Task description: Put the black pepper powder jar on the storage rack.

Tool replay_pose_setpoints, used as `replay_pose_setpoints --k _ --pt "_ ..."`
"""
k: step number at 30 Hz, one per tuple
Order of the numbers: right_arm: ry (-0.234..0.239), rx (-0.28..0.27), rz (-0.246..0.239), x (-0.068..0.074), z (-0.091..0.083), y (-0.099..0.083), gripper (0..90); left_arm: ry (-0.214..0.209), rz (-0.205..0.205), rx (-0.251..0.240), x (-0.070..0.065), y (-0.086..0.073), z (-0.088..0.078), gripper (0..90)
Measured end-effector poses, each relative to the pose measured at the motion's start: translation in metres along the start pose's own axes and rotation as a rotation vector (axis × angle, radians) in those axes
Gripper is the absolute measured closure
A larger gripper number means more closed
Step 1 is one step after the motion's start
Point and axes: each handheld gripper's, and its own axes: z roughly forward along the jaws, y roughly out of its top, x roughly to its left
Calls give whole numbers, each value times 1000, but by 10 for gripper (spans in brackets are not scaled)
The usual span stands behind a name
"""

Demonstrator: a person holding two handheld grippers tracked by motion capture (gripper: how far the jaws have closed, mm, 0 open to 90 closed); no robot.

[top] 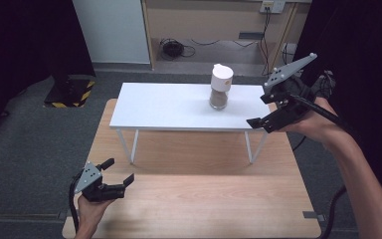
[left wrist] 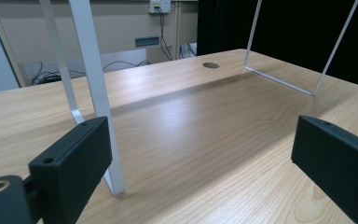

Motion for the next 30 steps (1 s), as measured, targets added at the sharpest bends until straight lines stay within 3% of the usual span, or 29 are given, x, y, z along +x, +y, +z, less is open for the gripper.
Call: replay_pose_setpoints --k 30 --pt "18 14 1 -1 3 5 176 -4 6 -2 0 0 0 43"
